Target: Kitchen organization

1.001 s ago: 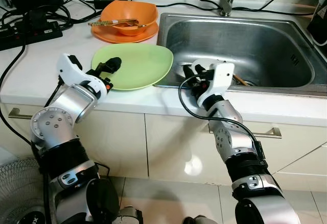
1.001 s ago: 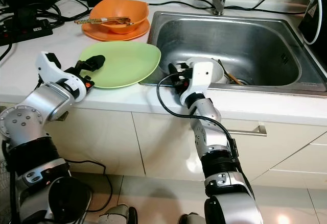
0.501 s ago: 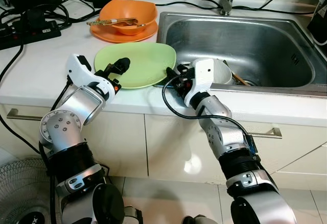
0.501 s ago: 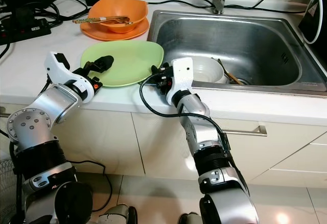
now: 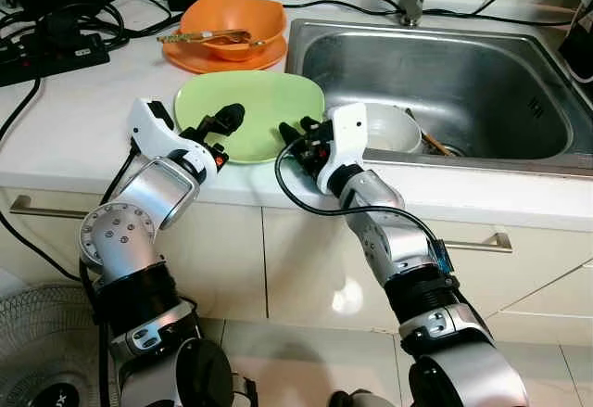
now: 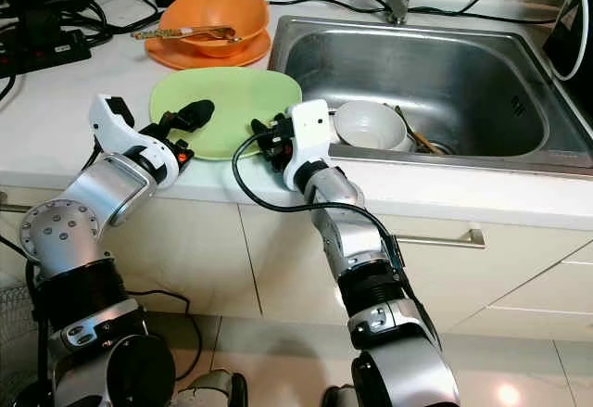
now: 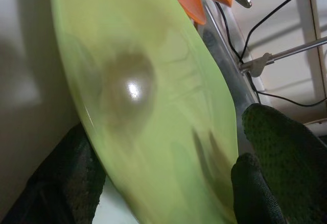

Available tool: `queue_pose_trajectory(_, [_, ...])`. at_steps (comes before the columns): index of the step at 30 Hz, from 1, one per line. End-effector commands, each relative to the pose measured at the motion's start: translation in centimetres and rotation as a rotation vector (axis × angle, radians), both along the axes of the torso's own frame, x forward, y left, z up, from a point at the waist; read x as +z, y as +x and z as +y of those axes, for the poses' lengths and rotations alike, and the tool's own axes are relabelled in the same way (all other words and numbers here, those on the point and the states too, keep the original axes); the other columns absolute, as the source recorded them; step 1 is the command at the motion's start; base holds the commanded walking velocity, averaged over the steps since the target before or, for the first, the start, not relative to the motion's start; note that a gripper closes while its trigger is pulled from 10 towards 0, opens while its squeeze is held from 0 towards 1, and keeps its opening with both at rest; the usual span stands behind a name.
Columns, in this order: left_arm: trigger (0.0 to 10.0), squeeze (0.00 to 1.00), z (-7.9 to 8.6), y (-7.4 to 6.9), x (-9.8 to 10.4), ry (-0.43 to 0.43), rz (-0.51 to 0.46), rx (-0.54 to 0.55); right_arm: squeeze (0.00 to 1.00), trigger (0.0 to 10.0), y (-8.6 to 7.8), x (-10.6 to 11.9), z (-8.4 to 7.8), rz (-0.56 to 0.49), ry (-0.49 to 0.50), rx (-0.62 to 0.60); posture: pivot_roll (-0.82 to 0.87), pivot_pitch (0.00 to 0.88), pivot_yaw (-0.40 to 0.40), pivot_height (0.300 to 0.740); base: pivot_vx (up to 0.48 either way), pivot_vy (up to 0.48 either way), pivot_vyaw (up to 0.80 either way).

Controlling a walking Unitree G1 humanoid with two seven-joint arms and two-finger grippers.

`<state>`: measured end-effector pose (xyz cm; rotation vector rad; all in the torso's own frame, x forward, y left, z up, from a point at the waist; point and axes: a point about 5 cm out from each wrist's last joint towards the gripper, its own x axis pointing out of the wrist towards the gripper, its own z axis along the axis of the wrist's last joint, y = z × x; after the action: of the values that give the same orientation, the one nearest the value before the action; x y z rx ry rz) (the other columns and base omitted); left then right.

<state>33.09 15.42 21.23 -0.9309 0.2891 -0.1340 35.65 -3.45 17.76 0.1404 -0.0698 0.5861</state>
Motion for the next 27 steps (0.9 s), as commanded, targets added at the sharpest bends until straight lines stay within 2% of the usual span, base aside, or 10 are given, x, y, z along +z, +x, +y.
queue_pose_trajectory(1, [10.0,0.0,-1.0,0.2,-0.8,0.01,0.053,-0.038,0.0,10.0,0.0,0.6,0.2,-0.002,0.015,0.014,0.07,0.099,-0.026,0.718,0.0,0.0,0.0])
queue_pose_trajectory(6, [10.0,0.0,-1.9,0.6,-0.8,-0.025,0.047,-0.067,0.0,10.0,0.0,0.5,0.4,0.004,0.013,0.023,0.08,0.097,-0.027,0.718,0.0,0.0,0.0])
queue_pose_trajectory(15, [10.0,0.0,-3.6,0.9,-1.2,-0.024,0.077,-0.114,0.0,10.0,-0.1,-0.3,0.4,0.039,0.017,0.022,0.08,0.091,-0.019,0.718,0.0,0.0,0.0])
queue_pose_trajectory(23, [10.0,0.0,-4.0,1.2,-1.4,-0.019,0.097,-0.121,0.0,10.0,-0.3,-0.7,0.6,0.053,0.019,0.027,0.08,0.09,-0.012,0.718,0.0,0.0,0.0])
queue_pose_trajectory(24, [5.9,0.0,-4.0,1.2,-1.6,-0.017,0.107,-0.12,0.0,10.0,-0.4,-0.8,0.6,0.056,0.02,0.026,0.08,0.09,-0.012,0.718,0.0,0.0,0.0])
queue_pose_trajectory(25, [5.9,0.0,-4.0,1.2,-1.6,-0.017,0.107,-0.12,0.0,10.0,-0.4,-0.8,0.6,0.056,0.02,0.026,0.08,0.09,-0.012,0.718,0.0,0.0,0.0])
queue_pose_trajectory(26, [0.0,0.0,-4.0,1.2,-1.7,-0.013,0.11,-0.118,0.0,10.0,-0.4,-0.9,0.7,0.061,0.02,0.025,0.08,0.09,-0.012,0.718,0.0,0.0,0.0])
queue_pose_trajectory(27, [0.0,0.0,-4.0,1.2,-1.7,-0.013,0.11,-0.118,0.0,10.0,-0.4,-0.9,0.7,0.061,0.02,0.025,0.08,0.09,-0.012,0.718,0.0,0.0,0.0])
